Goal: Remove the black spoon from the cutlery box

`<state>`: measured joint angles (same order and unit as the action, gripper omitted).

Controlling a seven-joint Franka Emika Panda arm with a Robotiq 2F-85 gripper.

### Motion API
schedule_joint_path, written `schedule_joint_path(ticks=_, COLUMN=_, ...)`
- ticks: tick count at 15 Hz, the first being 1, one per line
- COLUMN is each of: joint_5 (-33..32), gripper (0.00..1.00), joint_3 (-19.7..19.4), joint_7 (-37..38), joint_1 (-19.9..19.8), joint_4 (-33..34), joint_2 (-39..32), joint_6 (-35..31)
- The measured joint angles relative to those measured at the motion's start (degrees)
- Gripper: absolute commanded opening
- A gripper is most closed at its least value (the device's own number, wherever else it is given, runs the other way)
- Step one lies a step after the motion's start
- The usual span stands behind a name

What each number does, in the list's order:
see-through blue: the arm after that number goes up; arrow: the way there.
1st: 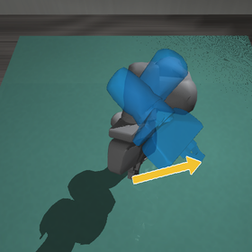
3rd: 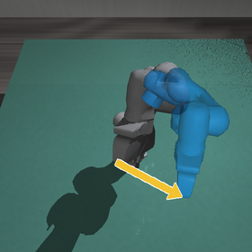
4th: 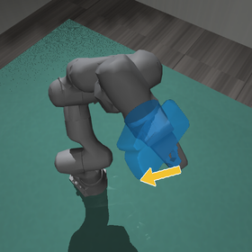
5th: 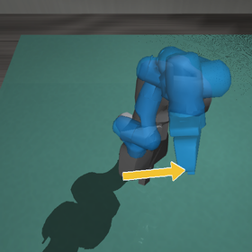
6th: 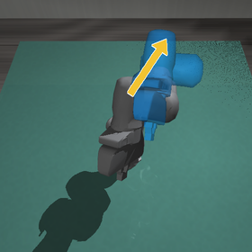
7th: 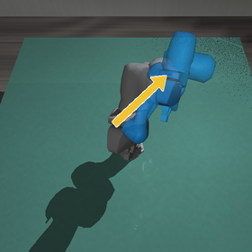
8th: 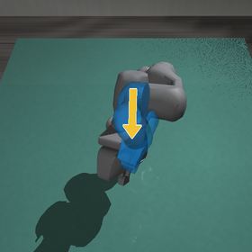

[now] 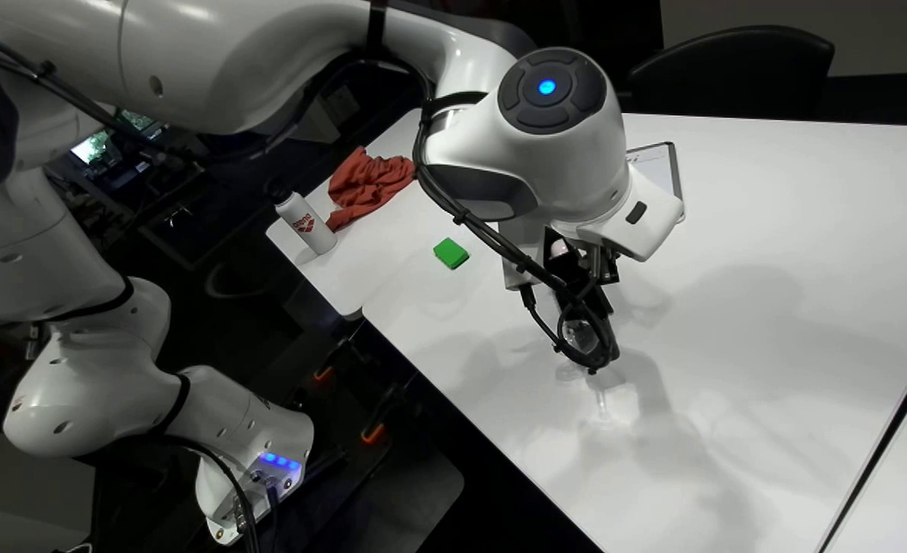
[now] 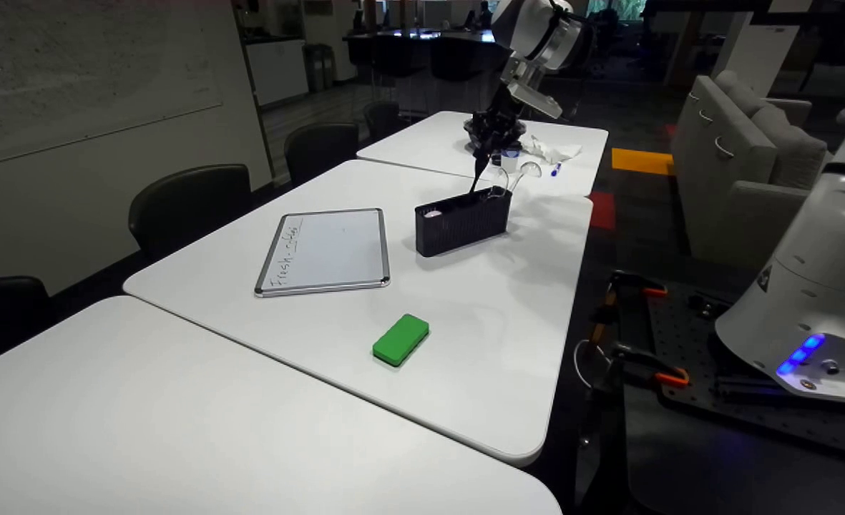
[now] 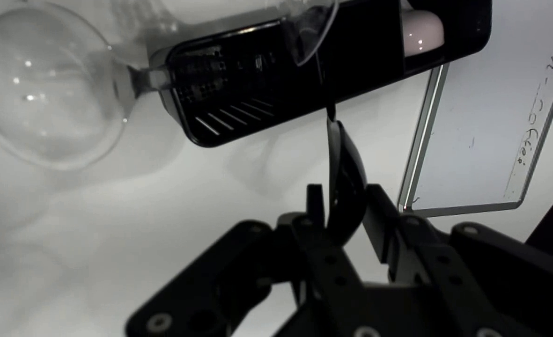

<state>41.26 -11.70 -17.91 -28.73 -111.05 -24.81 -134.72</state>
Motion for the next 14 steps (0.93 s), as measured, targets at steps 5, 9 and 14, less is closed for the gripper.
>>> schedule_joint_path(ticks=5, joint_5=0.1, gripper=0.01, joint_3=0.8, joint_7=0.0, joint_1=0.3, joint_4=0.3, joint_2=1.2, joint_6=0.1)
schedule_joint_path(ticks=9, joint_5=-0.2, gripper=0.02, joint_3=0.6, joint_7=0.2, joint_1=0.9, joint_4=-1.1, joint_2=5.0, joint_6=0.5)
schedule_joint_path(ticks=14, joint_5=-3.6, gripper=0.02, joint_3=-1.7, joint_7=3.9, joint_1=2.5, joint_4=-3.8, joint_2=14.4, joint_6=1.7)
